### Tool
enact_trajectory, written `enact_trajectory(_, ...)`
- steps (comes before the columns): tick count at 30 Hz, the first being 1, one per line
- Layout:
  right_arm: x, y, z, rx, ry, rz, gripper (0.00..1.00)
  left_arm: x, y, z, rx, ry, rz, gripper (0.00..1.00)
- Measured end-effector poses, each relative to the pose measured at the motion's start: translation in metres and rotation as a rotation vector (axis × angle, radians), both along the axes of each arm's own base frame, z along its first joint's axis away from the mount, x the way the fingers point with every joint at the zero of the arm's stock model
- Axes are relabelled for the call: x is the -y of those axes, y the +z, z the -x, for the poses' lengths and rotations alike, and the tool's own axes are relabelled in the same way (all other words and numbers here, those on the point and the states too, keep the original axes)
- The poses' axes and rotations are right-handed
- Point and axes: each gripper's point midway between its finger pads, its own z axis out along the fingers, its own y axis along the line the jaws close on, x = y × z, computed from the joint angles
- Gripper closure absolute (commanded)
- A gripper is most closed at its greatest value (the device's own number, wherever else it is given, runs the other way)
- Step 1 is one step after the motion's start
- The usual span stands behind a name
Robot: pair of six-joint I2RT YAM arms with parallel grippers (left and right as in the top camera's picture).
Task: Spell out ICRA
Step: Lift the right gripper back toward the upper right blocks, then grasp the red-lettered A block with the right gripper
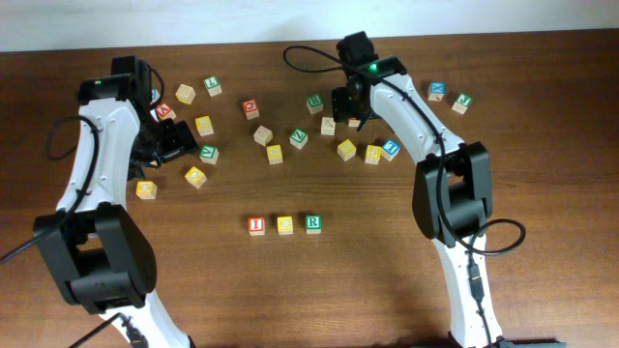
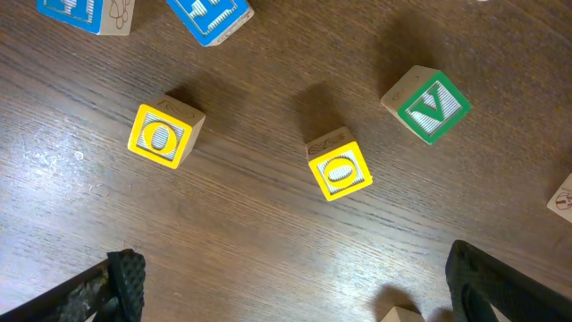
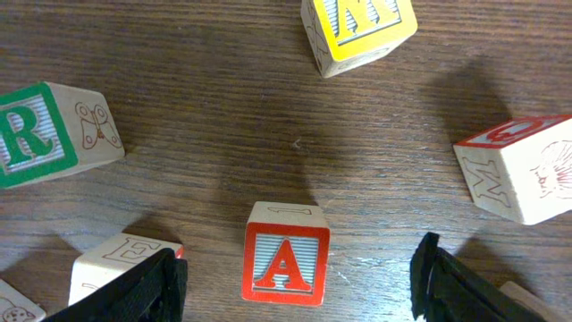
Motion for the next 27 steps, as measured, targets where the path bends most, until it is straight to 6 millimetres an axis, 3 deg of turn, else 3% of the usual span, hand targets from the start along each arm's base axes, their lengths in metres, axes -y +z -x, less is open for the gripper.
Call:
enact_trajectory(12, -0.001, -0.003, -0.002, 0.004, -0.012, -0.006, 0.29, 0.0, 0.0, 0.0, 0.0, 0.0, 0.0, 0.01)
enact_trajectory(13, -0.001, -0.011, -0.002, -0.006, -0.02, -0.006, 0.35, 0.0, 0.0, 0.0, 0.0, 0.0, 0.0, 0.01)
enact_trajectory(16, -0.001, -0.022, -0.002, -0.02, -0.025, -0.004, 0.38, 0.0, 0.0, 0.0, 0.0, 0.0, 0.0, 0.01)
enact_trajectory(17, -0.001, -0.023, -0.002, -0.019, -0.026, -0.004, 0.44, 0.0, 0.0, 0.0, 0.0, 0.0, 0.0, 0.01)
enact_trajectory(20, -0.001, -0.023, -0.003, -0.016, -0.026, -0.005, 0.44, 0.0, 0.0, 0.0, 0.0, 0.0, 0.0, 0.01)
enact_trajectory(23, -0.001, -0.022, -0.004, -0.011, -0.027, -0.007, 0.55, 0.0, 0.0, 0.0, 0.0, 0.0, 0.0, 0.01)
enact_trajectory(27, -0.002, -0.022, -0.005, -0.004, -0.026, -0.009, 0.56, 0.0, 0.0, 0.0, 0.0, 0.0, 0.0, 0.01)
